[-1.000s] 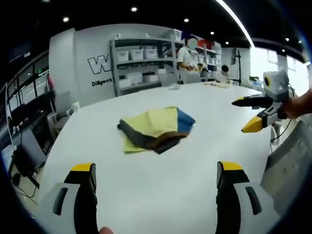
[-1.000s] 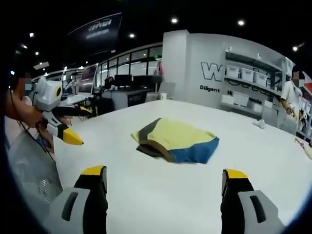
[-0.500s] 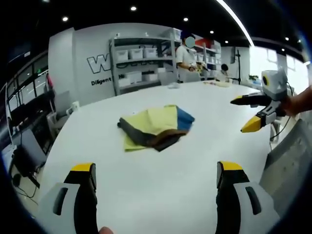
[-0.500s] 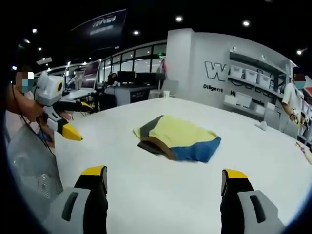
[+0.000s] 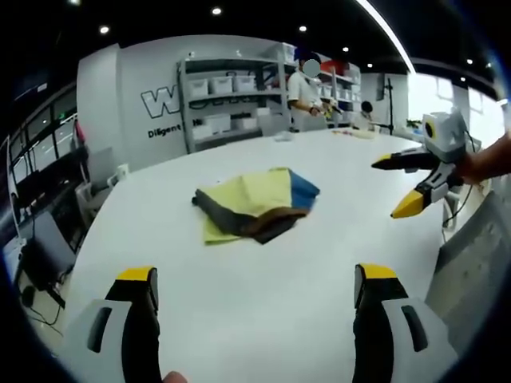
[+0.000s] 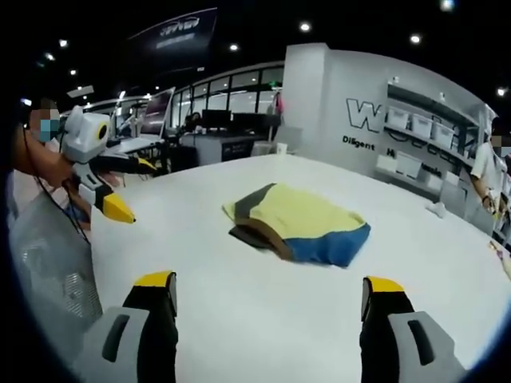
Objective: Fold the garment on the visible template until the final outline fits inside the template.
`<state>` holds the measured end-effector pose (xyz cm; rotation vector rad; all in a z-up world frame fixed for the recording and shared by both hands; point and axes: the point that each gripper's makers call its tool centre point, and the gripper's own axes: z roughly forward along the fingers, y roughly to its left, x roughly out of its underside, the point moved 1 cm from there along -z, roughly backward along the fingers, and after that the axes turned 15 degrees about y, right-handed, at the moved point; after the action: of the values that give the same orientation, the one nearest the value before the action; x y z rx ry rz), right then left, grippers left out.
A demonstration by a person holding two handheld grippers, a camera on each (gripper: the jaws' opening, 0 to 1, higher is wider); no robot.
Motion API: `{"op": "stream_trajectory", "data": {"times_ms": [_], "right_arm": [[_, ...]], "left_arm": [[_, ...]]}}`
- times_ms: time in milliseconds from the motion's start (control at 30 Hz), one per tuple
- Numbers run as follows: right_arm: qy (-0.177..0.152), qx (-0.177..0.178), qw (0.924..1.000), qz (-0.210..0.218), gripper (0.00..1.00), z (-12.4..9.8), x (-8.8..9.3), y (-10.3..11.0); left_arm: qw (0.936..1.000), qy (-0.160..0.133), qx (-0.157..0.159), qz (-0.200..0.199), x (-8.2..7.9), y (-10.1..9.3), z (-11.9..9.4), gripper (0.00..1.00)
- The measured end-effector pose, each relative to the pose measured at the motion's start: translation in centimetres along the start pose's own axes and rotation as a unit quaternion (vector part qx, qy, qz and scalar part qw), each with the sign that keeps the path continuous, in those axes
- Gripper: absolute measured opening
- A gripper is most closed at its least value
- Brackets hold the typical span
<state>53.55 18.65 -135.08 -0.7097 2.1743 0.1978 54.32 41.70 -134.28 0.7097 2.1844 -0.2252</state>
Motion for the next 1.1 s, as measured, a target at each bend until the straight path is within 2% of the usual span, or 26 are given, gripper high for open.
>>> {"op": "stream_trajectory", "data": {"times_ms": [267,333,633,933,1100], "right_arm": [[0.007,-0.011,0.9999,-0.01,0.92,0.8,0.0,-0.1],[0.009,-0.008,0.9997,-0.023,0.89,1.1,-0.2,-0.3],[0.008,-0.012,0.9993,-0.034,0.86,2.5,-1.2,-0.8],[0.014,-0.023,0.9986,-0.044,0.79,4.0,-1.5,-0.9],[0.026,-0.026,0.9978,-0.055,0.72,5.0,-1.4,-1.4]], "left_arm": [[1.0,0.008,0.004,0.0,0.5,0.1,0.4,0.98],[0.9999,0.012,0.005,0.003,0.6,0.2,0.7,0.97],[0.9999,0.007,0.009,-0.001,0.1,0.1,1.2,0.97],[0.9998,0.004,0.011,-0.017,-0.1,0.4,1.4,0.97],[0.9998,0.005,0.012,-0.013,-0.3,0.3,1.4,0.97]]}}
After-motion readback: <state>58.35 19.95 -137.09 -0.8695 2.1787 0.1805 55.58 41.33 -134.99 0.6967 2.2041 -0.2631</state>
